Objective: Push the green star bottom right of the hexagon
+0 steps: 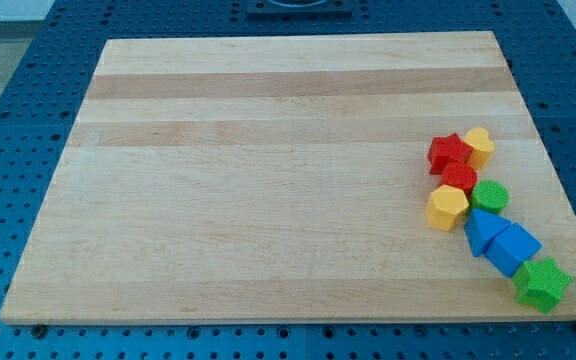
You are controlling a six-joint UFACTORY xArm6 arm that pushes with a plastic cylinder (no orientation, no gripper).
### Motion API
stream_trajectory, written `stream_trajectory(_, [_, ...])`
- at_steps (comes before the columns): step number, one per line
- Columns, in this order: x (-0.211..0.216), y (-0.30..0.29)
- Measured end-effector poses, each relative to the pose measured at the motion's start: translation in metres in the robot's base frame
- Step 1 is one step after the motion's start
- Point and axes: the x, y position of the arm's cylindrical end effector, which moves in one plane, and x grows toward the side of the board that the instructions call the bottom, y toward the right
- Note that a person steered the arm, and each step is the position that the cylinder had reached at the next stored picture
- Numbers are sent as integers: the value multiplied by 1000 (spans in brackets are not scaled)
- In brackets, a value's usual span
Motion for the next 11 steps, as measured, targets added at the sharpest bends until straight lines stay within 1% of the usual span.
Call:
stream_trajectory(3, [2,-47])
stream_trajectory(6, [-2,-122])
stream_trajectory(7, [-30,-123])
stream_trajectory(9, [-34,-123])
stream_trajectory(10, [-26,-113])
stream_trajectory(11, [-42,-43])
